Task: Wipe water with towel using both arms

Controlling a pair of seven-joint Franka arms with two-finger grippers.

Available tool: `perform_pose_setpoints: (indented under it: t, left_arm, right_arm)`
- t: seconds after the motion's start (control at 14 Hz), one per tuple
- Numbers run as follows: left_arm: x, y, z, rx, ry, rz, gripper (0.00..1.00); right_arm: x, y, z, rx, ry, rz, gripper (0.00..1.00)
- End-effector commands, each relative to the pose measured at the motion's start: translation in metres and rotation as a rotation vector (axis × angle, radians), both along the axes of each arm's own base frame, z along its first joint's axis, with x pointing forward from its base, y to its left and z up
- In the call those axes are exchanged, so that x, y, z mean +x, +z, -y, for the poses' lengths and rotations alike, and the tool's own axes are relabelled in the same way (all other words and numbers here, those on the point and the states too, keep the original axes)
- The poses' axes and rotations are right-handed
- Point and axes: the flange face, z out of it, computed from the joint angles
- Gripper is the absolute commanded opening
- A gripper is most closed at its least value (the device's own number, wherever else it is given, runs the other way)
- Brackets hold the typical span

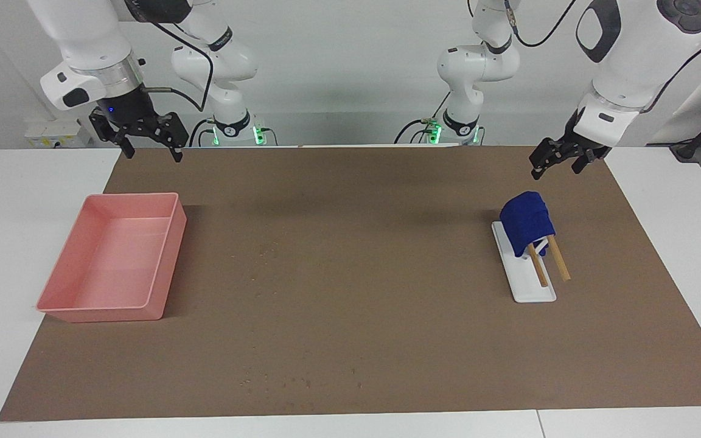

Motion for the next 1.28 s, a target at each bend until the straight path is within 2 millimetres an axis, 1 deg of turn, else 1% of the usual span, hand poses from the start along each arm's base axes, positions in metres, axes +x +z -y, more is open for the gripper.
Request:
perform_pose_setpoints:
  t: [0.0,0.21,0.28,0.5,0.57,0.71,0.78,0.93,1.0,1.07,1.21]
  left_arm:
    - [-0.003,0.003,0.001,0.011,-0.001,0.005,1.0]
    - [-0.003,0.002,0.001,0.011,-0.001,0.008,1.0]
    - [-0.003,0.0,0.0,0.011,0.005,0.003,1.0]
    - [-0.004,0.002,-0.005,0.018,0.02,-0.004,1.0]
    - [-0.005,-0.001,-0.009,0.019,0.04,-0.023,1.0]
    - [-0.003,-0.001,-0.016,0.025,0.154,-0.008,1.0]
    - [-0.001,-0.003,-0.027,0.025,0.217,0.009,1.0]
    - [-0.006,-0.013,-0.033,0.026,0.292,0.027,1.0]
    - [-0.01,-0.022,-0.04,0.027,0.362,0.033,1.0]
    - [-0.015,-0.03,-0.043,0.028,0.439,0.045,1.0]
    - [-0.025,-0.049,-0.049,0.025,0.508,0.071,1.0]
  right_arm:
    - [-0.009,0.001,0.004,0.01,0.007,-0.007,1.0]
    - [-0.009,0.001,0.004,0.01,0.007,-0.007,1.0]
    - [-0.009,0.001,0.004,0.01,0.007,-0.006,1.0]
    - [-0.009,0.001,0.004,0.01,0.007,-0.006,1.0]
    - [-0.009,0.001,0.004,0.01,0.007,-0.007,1.0]
    - [-0.009,0.001,0.004,0.01,0.007,-0.006,1.0]
    - [-0.009,0.001,0.004,0.01,0.007,-0.007,1.0]
    - [-0.009,0.001,0.004,0.01,0.007,-0.006,1.0]
    - [-0.009,0.001,0.004,0.01,0.007,-0.007,1.0]
    - [-0.009,0.001,0.004,0.01,0.007,-0.007,1.0]
    - [-0.009,0.001,0.004,0.01,0.007,-0.007,1.0]
